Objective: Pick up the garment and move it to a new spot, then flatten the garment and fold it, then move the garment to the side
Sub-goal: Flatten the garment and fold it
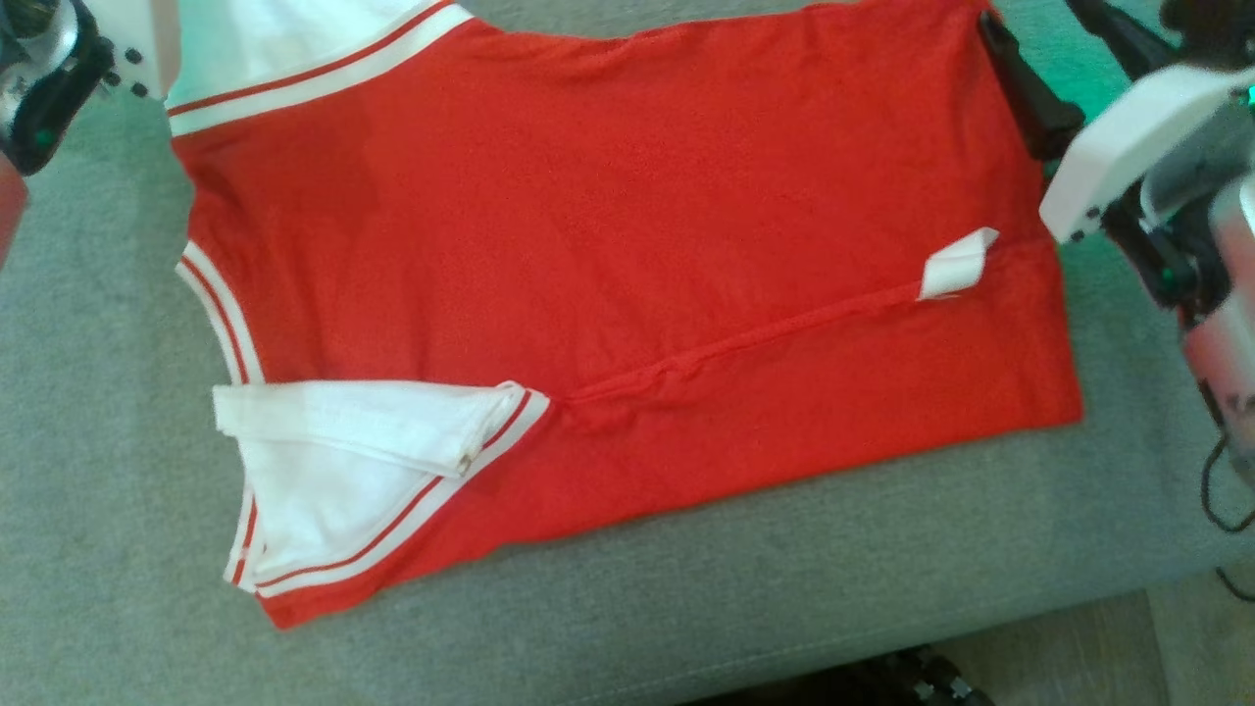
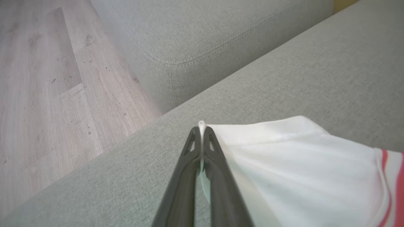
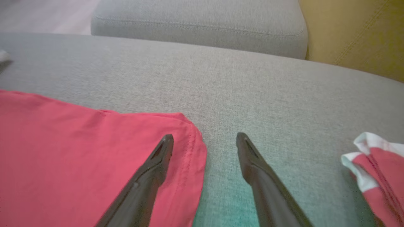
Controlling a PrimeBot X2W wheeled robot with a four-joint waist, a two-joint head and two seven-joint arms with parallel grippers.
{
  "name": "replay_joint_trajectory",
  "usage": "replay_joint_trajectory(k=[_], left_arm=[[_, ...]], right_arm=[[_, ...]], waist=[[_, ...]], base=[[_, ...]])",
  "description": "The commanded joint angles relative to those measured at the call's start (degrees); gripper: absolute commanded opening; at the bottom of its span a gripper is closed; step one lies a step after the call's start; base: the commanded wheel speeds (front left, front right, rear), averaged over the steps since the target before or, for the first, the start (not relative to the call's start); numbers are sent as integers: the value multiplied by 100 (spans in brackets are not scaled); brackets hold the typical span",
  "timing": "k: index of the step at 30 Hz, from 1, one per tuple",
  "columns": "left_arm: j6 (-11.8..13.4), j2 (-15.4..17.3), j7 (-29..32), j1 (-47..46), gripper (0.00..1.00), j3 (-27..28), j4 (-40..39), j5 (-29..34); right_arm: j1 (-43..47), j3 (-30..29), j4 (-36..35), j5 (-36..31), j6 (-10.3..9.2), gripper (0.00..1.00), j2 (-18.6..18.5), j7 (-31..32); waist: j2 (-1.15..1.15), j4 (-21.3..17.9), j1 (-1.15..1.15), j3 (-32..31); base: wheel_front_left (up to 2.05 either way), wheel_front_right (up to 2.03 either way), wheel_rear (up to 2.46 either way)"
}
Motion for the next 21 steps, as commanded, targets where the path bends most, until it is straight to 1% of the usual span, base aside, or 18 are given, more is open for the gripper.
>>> replay_joint_trajectory(k=[1, 7, 8, 9, 10, 11, 17, 21], left_arm=[[12, 204, -67, -338, 0, 135, -56, -39], [12, 186, -211, -450, 0, -106, 0, -162], [12, 184, -224, -469, 0, -145, 9, -187], [12, 181, -234, -487, 0, -183, 20, -214], [12, 176, -244, -505, 0, -219, 32, -243], [12, 174, -253, -521, 0, -257, 45, -271], [12, 201, -338, -555, 0, -472, 120, -450], [12, 240, -590, -560, 0, -590, 118, -519]], right_arm=[[-67, 114, 82, -17, 37, 100, -114, 57], [-743, 697, 990, -91, 37, 100, -81, 34], [-817, 812, 1101, -67, 37, 80, -70, 23], [-877, 915, 1201, -10, 37, 56, -53, 18], [-932, 1026, 1280, 43, 37, 22, -42, 8], [-979, 1129, 1354, 102, 37, 0, -39, 5], [-1173, 1583, 1596, 548, 37, 0, -110, -69], [-1303, 1758, 1552, 709, 37, 0, -251, -437]], waist=[[0, 116, -1, 105], [0, 227, -1, 180], [0, 239, -1, 188], [0, 248, -1, 193], [0, 256, -1, 194], [0, 262, -1, 192], [0, 267, -1, 95], [0, 260, -1, -16]], base=[[0, 0, 0], [0, 0, 0], [0, 0, 0], [0, 0, 0], [0, 0, 0], [0, 0, 0], [0, 0, 0], [0, 0, 0]])
